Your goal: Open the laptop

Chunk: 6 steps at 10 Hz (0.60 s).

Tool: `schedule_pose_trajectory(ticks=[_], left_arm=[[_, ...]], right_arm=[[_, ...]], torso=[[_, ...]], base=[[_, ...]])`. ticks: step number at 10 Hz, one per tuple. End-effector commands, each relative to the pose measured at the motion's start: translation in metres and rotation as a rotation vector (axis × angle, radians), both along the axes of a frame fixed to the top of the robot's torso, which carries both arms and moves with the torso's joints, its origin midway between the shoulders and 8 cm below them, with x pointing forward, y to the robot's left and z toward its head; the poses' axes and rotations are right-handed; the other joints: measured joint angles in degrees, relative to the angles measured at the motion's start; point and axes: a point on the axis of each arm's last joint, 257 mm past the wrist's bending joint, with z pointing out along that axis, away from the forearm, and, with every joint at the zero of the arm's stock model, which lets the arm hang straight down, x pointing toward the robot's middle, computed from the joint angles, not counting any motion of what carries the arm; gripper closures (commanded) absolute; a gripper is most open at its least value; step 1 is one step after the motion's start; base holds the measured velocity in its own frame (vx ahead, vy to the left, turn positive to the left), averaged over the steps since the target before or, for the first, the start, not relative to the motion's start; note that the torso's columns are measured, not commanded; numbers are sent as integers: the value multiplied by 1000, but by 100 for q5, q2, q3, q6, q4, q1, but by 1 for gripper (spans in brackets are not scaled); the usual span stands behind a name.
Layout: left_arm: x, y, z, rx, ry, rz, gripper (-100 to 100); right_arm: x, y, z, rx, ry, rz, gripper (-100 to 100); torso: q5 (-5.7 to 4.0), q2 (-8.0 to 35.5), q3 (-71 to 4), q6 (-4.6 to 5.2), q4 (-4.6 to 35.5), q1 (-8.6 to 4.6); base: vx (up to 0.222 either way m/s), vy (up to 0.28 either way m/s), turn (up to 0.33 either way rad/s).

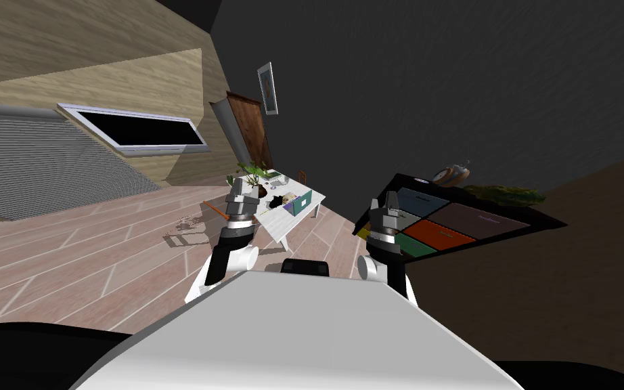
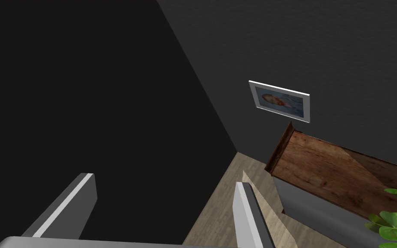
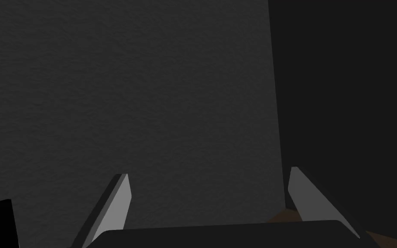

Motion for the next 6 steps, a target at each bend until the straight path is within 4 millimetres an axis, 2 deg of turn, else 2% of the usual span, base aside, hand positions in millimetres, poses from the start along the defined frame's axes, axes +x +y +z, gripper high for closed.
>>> schedule_pose_trajectory(ticks=[1,6], left_arm=[[0,0,0,0,0,0,0],[0,0,0,0,0,0,0]], right_arm=[[0,0,0,0,0,0,0],[0,0,0,0,0,0,0]], torso=[[0,232,-467,0,235,0],[0,2269,-4536,0,2268,0]], base=[[0,0,0],[0,0,0]])
